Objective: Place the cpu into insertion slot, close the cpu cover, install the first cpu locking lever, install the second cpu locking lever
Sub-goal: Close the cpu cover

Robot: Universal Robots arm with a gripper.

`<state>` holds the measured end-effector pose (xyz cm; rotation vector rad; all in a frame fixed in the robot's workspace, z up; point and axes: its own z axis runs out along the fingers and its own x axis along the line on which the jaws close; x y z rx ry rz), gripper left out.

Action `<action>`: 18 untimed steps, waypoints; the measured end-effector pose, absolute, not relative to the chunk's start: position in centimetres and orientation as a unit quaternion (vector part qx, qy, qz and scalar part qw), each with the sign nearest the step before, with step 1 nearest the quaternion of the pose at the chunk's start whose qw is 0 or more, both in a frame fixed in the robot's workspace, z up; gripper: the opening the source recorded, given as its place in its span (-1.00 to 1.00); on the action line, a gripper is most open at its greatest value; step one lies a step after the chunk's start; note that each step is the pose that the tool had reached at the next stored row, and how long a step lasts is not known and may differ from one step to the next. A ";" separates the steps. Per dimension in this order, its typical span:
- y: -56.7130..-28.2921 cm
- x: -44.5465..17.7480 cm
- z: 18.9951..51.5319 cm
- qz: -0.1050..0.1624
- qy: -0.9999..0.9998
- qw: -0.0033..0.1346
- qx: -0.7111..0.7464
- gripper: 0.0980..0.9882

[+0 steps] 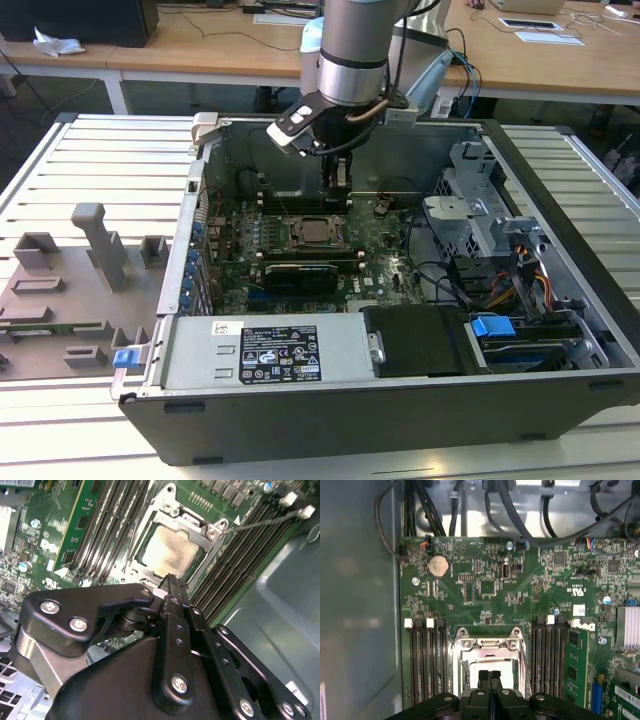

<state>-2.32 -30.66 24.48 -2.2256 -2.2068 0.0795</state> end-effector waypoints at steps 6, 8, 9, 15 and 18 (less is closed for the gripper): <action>-30.7 -3.3 24.3 0.025 -0.704 0.003 -0.710 -0.98; -30.7 -3.6 24.3 0.025 -0.704 0.003 -0.710 -0.98; -30.7 -3.8 24.1 0.025 -0.704 0.003 -0.710 -0.98; -30.7 -5.3 23.0 0.025 -0.704 0.003 -0.710 -0.98; -30.7 -6.0 22.3 0.025 -0.704 0.003 -0.710 -0.98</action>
